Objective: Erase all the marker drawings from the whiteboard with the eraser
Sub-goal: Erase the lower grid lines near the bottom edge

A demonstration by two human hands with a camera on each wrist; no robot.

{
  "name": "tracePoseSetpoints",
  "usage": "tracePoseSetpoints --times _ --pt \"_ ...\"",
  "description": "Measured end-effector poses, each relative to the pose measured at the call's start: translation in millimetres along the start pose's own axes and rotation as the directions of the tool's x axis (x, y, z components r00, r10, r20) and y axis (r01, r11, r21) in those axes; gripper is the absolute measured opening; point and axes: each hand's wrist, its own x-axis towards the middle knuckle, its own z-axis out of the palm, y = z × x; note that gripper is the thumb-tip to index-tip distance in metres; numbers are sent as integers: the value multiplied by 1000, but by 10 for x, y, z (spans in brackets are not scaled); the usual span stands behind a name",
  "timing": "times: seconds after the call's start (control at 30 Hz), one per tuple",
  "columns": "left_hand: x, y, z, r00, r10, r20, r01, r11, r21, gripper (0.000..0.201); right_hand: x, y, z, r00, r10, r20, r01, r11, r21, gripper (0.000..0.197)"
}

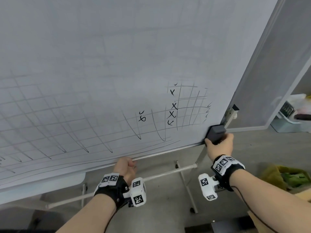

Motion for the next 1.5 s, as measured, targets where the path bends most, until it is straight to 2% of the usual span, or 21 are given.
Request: tracePoseSetpoints --times 0.2,0.27,0.37,0.43,0.53,0.63,0.7,0.73,0.8,0.83,0.87,0.93,1.07,1.13,1.17,1.23,1.3,1.37,1.4,1.47,1.5 --pt "-44 31 11 1000 15 2 -15 1000 16 31 -535 -51 361 961 -127 246 116 991 61 51" --pt "-45 29 19 1000 12 5 -12 1000 23 30 -540 -86 338 960 -159 232 140 985 97 51" --pt "-25 34 -6 1000 20 3 -20 1000 5 28 -346 -250 144 957 -279 75 271 957 105 55" --pt "26 25 -34 1000 21 -3 -21 999 -27 31 -129 -426 8 909 -416 -22 416 907 61 61" --pt "52 14 -34 1000 24 -10 -24 999 -28 37 129 -842 -134 777 -614 -142 620 785 2 72" --pt "88 -1 -30 1000 15 -27 -15 999 -36 36 146 -1012 -153 663 -723 -197 718 688 -108 69" --pt "124 6 -30 999 19 -35 -21 998 -57 30 20 -820 -64 608 -792 -61 779 609 -146 70" --pt "137 19 -27 999 23 -42 -26 997 -71 30 -68 -641 2 565 -822 71 818 548 -174 73" --pt "130 15 -22 999 24 -39 -27 996 -83 30 -276 -285 89 503 -794 342 863 439 -251 81" --pt "119 14 -15 999 27 -25 -29 996 -86 31 -351 -178 109 503 -767 398 862 415 -290 84" --pt "105 13 -1 999 31 -10 -32 995 -91 30 -386 -166 113 515 -763 390 853 415 -316 85" --pt "94 19 19 999 38 -10 -39 995 -96 31 -373 -449 101 523 -807 276 844 445 -298 81" --pt "76 19 18 999 29 -26 -31 996 -80 30 -111 -1610 -138 381 -919 -99 906 393 -157 68" --pt "53 10 22 999 29 -30 -31 997 -77 30 35 -2037 -265 369 -896 -246 899 411 -149 65" --pt "36 10 29 999 35 -30 -38 996 -78 30 66 -2135 -271 374 -886 -274 893 424 -153 64" --pt "14 4 33 998 51 -37 -53 996 -67 30 -12 -2042 -147 358 -913 -196 902 393 -180 64" --pt "-4 18 38 997 54 -49 -57 997 -55 31 -208 -1552 116 285 -956 67 944 268 -190 72" --pt "-3 27 43 996 60 -59 -62 997 -45 31 -409 -827 343 206 -905 372 966 128 -225 89" --pt "1 30 49 996 64 -66 -67 997 -41 30 -482 -518 400 183 -863 471 969 78 -234 94" --pt "-19 23 85 995 62 -76 -66 997 -45 30 -523 -207 403 189 -835 517 967 65 -248 95" --pt "-39 22 104 994 68 -81 -72 996 -45 30 -501 -251 379 189 -845 500 969 77 -236 93"
